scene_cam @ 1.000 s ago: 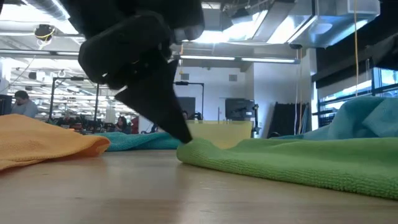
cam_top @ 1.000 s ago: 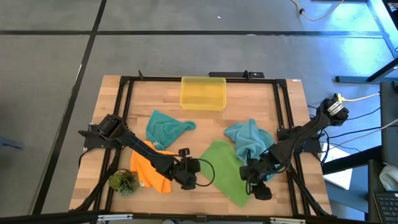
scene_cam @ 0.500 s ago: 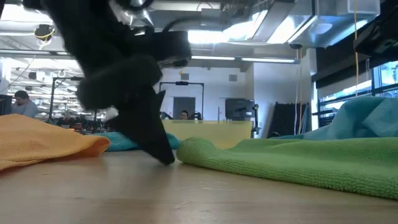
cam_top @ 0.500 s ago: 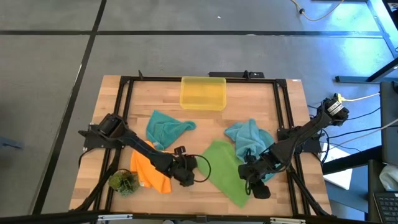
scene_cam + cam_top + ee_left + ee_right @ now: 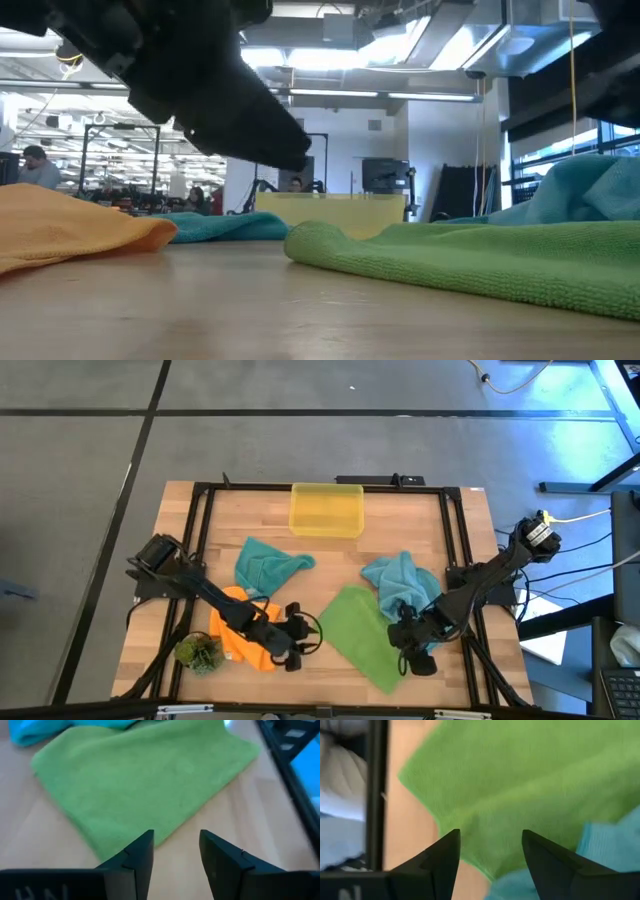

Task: Fold microfiber towels
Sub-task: Fold the green microfiber cloth

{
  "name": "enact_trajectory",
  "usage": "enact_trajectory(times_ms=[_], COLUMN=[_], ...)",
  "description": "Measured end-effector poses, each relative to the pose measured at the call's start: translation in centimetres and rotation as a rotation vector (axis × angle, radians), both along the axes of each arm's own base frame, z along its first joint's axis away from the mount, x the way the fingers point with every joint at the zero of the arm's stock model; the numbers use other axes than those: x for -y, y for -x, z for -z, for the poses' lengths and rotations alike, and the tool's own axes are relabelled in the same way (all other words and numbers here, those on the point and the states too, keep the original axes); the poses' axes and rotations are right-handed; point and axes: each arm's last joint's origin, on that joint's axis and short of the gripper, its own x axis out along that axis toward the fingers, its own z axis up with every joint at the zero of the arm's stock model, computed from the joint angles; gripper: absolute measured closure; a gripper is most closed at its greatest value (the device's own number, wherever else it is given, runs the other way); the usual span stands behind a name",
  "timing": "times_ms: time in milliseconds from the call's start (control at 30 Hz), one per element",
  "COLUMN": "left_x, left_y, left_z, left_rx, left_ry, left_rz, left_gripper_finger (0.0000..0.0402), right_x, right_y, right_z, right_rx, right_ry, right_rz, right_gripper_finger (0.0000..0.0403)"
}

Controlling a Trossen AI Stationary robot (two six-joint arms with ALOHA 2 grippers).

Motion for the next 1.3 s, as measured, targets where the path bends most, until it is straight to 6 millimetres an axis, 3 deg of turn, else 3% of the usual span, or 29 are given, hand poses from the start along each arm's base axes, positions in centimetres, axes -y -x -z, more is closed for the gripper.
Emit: enact_trajectory(times_ms=[300,500,633,767,967,1100,1233,1300], left_x=[-1.9,-3.3,-4.0,-4.2,-4.4,-4.6,-3.6,-3.0], left_y=[-1.7,-3.1,-2.8,-2.1,-0.7,0.7,1.3,1.7], left_z=[2.6,3.8,4.1,4.2,2.6,0.6,-3.2,-4.1], left_rx=[-0.012,-0.097,-0.228,-0.345,-0.506,-0.543,-0.369,-0.315], left_ry=[-0.015,0.016,0.004,-0.019,-0.097,-0.152,-0.163,-0.188], left_rz=[-0.054,-0.029,-0.056,-0.061,-0.063,-0.066,-0.066,-0.062], left_gripper_finger=[0.0252,0.0252,0.0253,0.0253,0.0253,0.0253,0.0253,0.0253], right_x=[1.0,4.3,6.6,8.6,9.8,9.3,8.1,7.1], right_y=[2.2,3.6,4.4,5.0,4.0,2.7,1.7,1.3], right_z=[2.3,4.8,6.1,6.1,3.9,2.2,0.4,-0.4], right_rx=[-0.096,-0.254,-0.350,-0.450,-0.461,-0.392,-0.286,-0.196], right_ry=[0.156,0.290,0.347,0.465,0.573,0.522,0.472,0.455], right_rz=[0.145,0.333,0.420,0.487,0.472,0.425,0.354,0.291], right_gripper_finger=[0.0189,0.0189,0.0189,0.0189,0.0189,0.0189,0.0189,0.0189])
